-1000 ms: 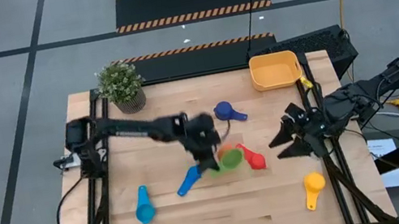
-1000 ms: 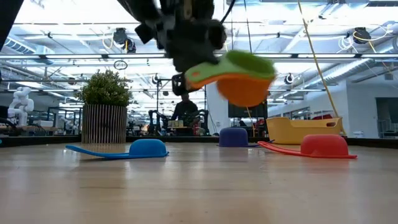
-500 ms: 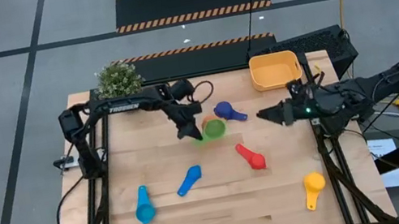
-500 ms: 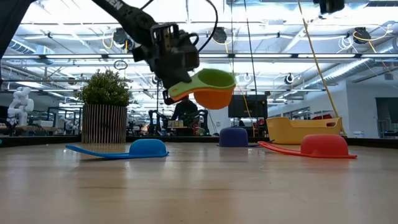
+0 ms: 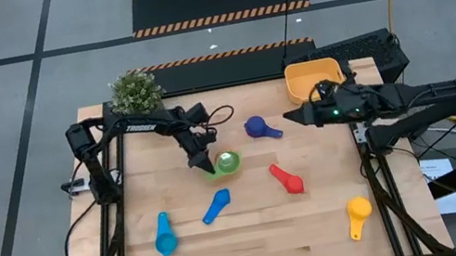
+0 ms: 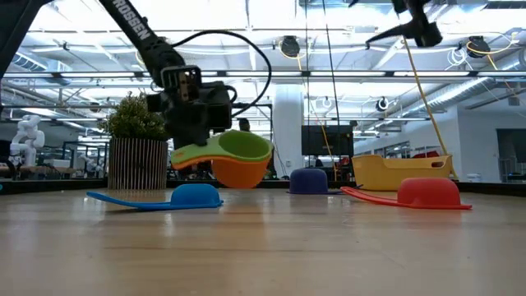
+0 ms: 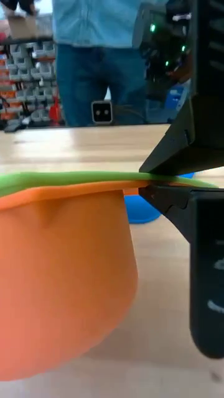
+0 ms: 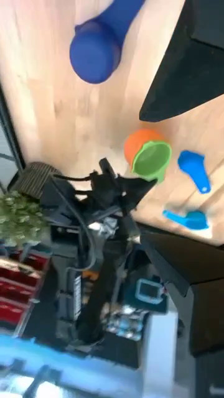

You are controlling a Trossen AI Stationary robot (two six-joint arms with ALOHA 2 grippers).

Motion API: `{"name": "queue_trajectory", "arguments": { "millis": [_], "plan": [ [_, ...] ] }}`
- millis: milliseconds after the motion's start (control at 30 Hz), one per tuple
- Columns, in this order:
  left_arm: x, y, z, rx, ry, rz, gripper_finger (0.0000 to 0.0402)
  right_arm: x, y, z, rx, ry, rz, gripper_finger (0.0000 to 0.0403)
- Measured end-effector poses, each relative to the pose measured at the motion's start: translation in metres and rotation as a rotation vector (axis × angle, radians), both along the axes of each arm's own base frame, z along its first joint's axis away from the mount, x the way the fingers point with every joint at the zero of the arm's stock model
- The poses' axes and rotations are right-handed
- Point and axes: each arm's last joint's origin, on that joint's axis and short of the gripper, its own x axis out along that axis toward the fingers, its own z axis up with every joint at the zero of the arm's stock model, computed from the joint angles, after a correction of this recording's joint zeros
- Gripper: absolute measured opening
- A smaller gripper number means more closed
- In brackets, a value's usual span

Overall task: Nest measuring cups in basket
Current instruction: Move the stacked measuring cups to the center of the table

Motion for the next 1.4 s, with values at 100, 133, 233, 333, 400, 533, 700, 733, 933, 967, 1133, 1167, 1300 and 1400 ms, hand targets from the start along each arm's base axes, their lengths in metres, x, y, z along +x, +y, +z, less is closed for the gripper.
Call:
{"name": "queue_trajectory", "arguments": {
  "millis": [100, 133, 233, 333, 400, 533, 700, 733, 933, 967, 1133, 1167, 1300, 1400],
  "plan": [
    [0.001, -0.001, -0.002, -0.045, -0.036, 0.001, 0.0025, 0.004, -0.009, -0.009, 0.022, 0.042, 0.072, 0.0304],
    [0.002, -0.001, -0.002, -0.051, -0.040, 0.006, 0.0025, 0.005, -0.012, -0.014, 0.028, 0.054, 0.096, 0.0304],
    [0.006, -0.003, -0.002, -0.063, -0.051, 0.020, 0.0025, 0.007, -0.023, -0.028, 0.042, 0.051, 0.168, 0.0304],
    [0.012, -0.007, 0.001, -0.105, -0.073, 0.012, 0.0025, 0.008, -0.036, -0.043, 0.071, 0.002, 0.237, 0.0304],
    [0.017, -0.010, 0.003, -0.109, -0.080, 0.011, 0.0026, 0.006, -0.046, -0.052, 0.097, -0.033, 0.271, 0.0304],
    [0.021, -0.014, 0.002, -0.055, -0.040, 0.055, 0.0026, 0.000, -0.063, -0.063, 0.131, -0.106, 0.310, 0.0304],
    [0.022, -0.013, 0.000, -0.010, 0.033, 0.132, 0.0026, -0.008, -0.079, -0.064, 0.129, -0.164, 0.379, 0.0304],
    [0.022, -0.013, -0.001, -0.003, 0.040, 0.139, 0.0026, -0.010, -0.081, -0.064, 0.125, -0.169, 0.387, 0.0304],
    [0.022, -0.010, -0.003, 0.051, 0.090, 0.210, 0.0056, -0.017, -0.088, -0.063, 0.151, -0.198, 0.438, 0.0304],
    [0.022, -0.010, -0.003, 0.058, 0.098, 0.220, 0.0067, -0.018, -0.089, -0.063, 0.154, -0.201, 0.443, 0.0304],
    [0.022, -0.008, -0.004, 0.098, 0.139, 0.270, 0.0126, -0.019, -0.090, -0.063, 0.159, -0.205, 0.444, 0.0304],
    [0.021, -0.008, -0.005, 0.108, 0.147, 0.277, 0.0138, -0.019, -0.090, -0.063, 0.160, -0.205, 0.444, 0.0304],
    [0.019, -0.008, -0.008, 0.148, 0.209, 0.319, 0.0175, -0.019, -0.090, -0.063, 0.161, -0.205, 0.443, 0.0304],
    [0.015, -0.007, -0.010, 0.147, 0.273, 0.346, 0.0194, -0.018, -0.091, -0.064, 0.182, -0.199, 0.430, 0.0304]
  ]
}}
